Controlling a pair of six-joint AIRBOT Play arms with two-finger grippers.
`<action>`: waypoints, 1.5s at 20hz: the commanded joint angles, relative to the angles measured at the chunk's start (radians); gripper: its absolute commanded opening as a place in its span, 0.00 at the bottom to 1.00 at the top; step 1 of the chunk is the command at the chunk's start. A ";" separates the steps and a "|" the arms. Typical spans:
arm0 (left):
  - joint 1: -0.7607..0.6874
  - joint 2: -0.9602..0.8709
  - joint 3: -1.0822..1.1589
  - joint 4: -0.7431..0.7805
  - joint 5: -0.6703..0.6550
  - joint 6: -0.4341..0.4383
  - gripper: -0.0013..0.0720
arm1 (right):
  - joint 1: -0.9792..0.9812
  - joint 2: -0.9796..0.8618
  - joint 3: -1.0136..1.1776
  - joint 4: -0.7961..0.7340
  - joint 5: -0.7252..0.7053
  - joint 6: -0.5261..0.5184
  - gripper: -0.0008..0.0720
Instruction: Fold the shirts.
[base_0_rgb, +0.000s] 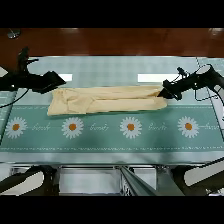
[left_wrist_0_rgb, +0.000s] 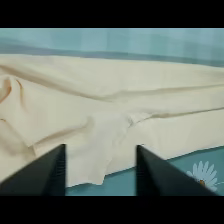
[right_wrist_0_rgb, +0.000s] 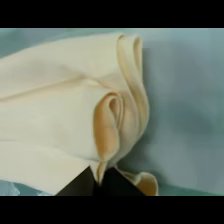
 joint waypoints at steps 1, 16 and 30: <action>-0.056 0.002 -0.003 -0.035 0.018 0.036 0.06 | 0.003 0.124 0.006 -0.098 0.068 -0.019 0.04; -0.861 -0.488 0.362 -0.077 0.274 -0.130 0.06 | 0.005 1.194 -0.391 -0.035 0.165 0.103 0.04; -0.642 -0.488 0.556 -0.099 -0.016 -0.155 0.06 | 0.133 1.078 -0.390 0.130 0.034 0.070 0.04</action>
